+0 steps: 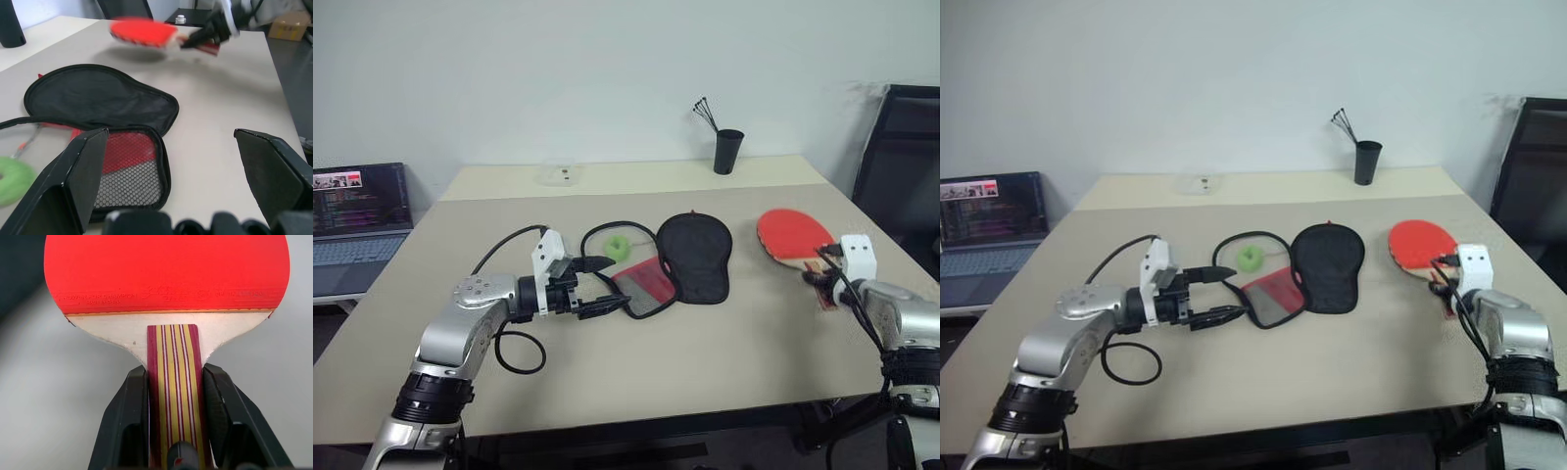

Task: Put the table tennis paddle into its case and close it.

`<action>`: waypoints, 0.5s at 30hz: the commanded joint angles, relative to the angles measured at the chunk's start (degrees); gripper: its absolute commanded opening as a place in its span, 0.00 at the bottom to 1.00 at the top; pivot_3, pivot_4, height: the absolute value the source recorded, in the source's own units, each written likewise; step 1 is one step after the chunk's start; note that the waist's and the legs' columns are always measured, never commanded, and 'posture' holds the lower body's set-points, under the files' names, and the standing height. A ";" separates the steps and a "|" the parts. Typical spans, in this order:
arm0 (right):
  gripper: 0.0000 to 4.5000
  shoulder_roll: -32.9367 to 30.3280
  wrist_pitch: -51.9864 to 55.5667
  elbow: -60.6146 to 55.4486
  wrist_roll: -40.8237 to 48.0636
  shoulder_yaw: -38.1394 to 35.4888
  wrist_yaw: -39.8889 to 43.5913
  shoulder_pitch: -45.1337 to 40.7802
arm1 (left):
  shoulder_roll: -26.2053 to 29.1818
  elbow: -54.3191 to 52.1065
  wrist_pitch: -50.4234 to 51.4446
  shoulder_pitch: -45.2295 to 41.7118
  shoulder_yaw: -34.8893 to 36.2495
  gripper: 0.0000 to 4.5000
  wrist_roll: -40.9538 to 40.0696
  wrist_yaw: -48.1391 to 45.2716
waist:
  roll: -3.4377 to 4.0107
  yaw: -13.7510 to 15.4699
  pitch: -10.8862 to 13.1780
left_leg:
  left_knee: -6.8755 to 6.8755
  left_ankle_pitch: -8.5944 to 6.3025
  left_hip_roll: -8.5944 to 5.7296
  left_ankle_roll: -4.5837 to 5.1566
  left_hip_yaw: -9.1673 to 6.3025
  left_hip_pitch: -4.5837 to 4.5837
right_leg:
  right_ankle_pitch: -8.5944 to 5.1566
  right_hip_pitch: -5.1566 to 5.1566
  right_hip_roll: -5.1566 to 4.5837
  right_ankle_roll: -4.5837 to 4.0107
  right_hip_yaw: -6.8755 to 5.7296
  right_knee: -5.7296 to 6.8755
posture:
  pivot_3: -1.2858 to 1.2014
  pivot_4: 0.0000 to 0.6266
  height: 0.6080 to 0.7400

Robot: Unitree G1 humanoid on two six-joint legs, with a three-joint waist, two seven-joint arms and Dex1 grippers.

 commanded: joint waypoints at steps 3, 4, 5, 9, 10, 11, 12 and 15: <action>0.25 11.57 9.26 -16.89 4.69 0.58 -8.17 -3.09 | -0.16 -2.73 0.23 0.02 1.11 1.00 -1.20 0.74 | 0.00 0.16 0.00 | 0.01 0.00 0.04 0.00 -0.08 0.01 | 0.00 0.01 0.04 0.00 -0.09 0.02 | 0.52 0.24 1.00; 0.25 14.36 10.40 -18.50 4.77 1.09 -9.84 -3.02 | -0.22 -2.64 0.26 -0.07 1.05 1.00 -1.23 0.73 | 0.00 0.22 -0.01 | 0.01 0.00 0.04 0.00 -0.11 -0.01 | 0.00 0.01 0.04 0.00 -0.11 0.02 | 0.52 0.24 1.00; 0.25 17.62 11.05 -19.60 4.66 1.69 -11.77 -2.82 | -0.29 -2.51 0.21 -0.17 0.95 1.00 -1.19 0.75 | 0.00 0.25 -0.01 | 0.02 0.00 0.04 0.00 -0.13 -0.02 | 0.00 0.01 0.04 0.00 -0.12 0.02 | 0.52 0.24 1.00; 0.25 26.94 9.48 -19.05 2.87 4.91 -17.36 -1.84 | -0.98 -2.16 -0.25 -0.44 0.39 1.00 -0.72 1.06 | 0.00 0.54 0.00 | 0.05 0.00 0.06 0.00 -0.17 -0.20 | 0.00 -0.05 -0.10 -0.01 -0.12 -0.03 | 0.52 0.24 1.00; 0.25 28.02 8.32 -18.16 2.25 5.73 -18.09 -1.67 | -1.13 -2.26 -0.32 -0.39 0.31 1.00 -0.65 1.14 | 0.00 0.58 0.00 | 0.07 0.00 0.06 0.00 -0.20 -0.34 | 0.00 -0.15 -0.16 -0.01 -0.13 -0.04 | 0.52 0.24 1.00; 0.25 28.95 6.98 -16.91 1.59 6.49 -18.66 -1.68 | -1.23 -2.40 -0.31 -0.29 0.33 1.00 -0.66 1.21 | 0.00 0.66 -0.01 | 0.11 0.00 0.06 0.00 -0.23 -0.51 | 0.01 -0.32 -0.22 0.00 -0.12 0.00 | 0.52 0.24 1.00; 0.25 29.39 5.79 -15.82 0.98 7.13 -18.96 -1.76 | -1.30 -2.54 -0.30 -0.18 0.39 1.00 -0.64 1.29 | 0.00 0.93 -0.01 | 0.14 0.00 0.03 0.00 -0.25 -0.70 | 0.03 -0.52 -0.27 0.01 -0.12 0.03 | 0.52 0.24 1.00; 0.25 29.95 2.29 -12.16 -0.44 7.99 -19.64 -2.34 | -1.35 -2.75 -0.30 0.30 0.82 1.00 -0.66 1.71 | -0.01 1.50 -0.01 | 0.17 0.01 -0.06 0.00 -0.30 -0.96 | 0.23 -0.77 -0.37 -0.16 -0.10 0.00 | 0.52 0.24 1.00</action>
